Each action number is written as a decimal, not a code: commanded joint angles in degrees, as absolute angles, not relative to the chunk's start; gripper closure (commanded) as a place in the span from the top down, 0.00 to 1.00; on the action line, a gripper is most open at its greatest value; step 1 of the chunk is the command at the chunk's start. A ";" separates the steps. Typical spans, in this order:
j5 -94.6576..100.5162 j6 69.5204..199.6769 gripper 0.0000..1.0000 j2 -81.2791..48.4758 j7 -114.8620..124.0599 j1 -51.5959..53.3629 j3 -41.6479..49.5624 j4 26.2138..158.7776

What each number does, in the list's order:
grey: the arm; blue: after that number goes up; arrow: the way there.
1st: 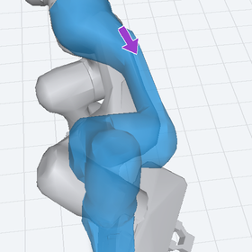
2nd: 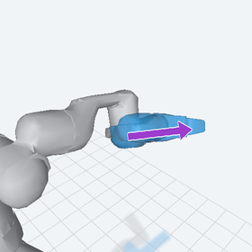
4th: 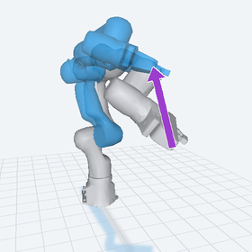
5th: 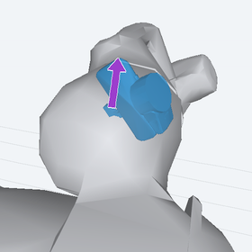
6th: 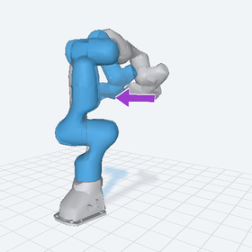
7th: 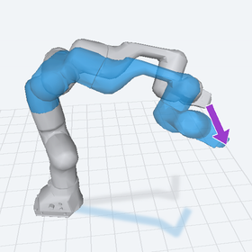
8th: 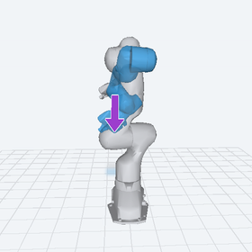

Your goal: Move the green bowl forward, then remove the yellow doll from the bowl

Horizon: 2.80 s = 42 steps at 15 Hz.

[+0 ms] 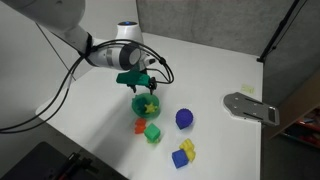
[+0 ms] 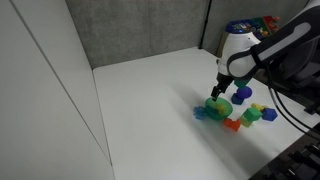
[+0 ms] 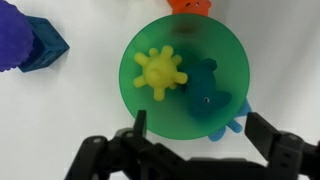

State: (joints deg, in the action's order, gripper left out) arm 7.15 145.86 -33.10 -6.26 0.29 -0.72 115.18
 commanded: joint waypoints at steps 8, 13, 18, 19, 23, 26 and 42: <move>6.47 144.61 1.00 -41.02 -3.11 0.16 1.50 109.37; 6.33 144.14 1.00 -42.55 -3.31 -0.07 1.52 108.62; 6.29 142.95 0.61 -43.12 -3.35 -0.21 1.64 108.00; 6.30 142.65 0.59 -43.20 -3.33 -0.24 1.67 107.85; 6.37 141.53 0.36 -43.75 -3.15 -0.37 2.06 107.01; 6.44 141.03 0.17 -43.82 -3.06 -0.35 2.25 106.54; 6.21 138.97 0.04 -32.71 -2.42 1.04 0.41 110.70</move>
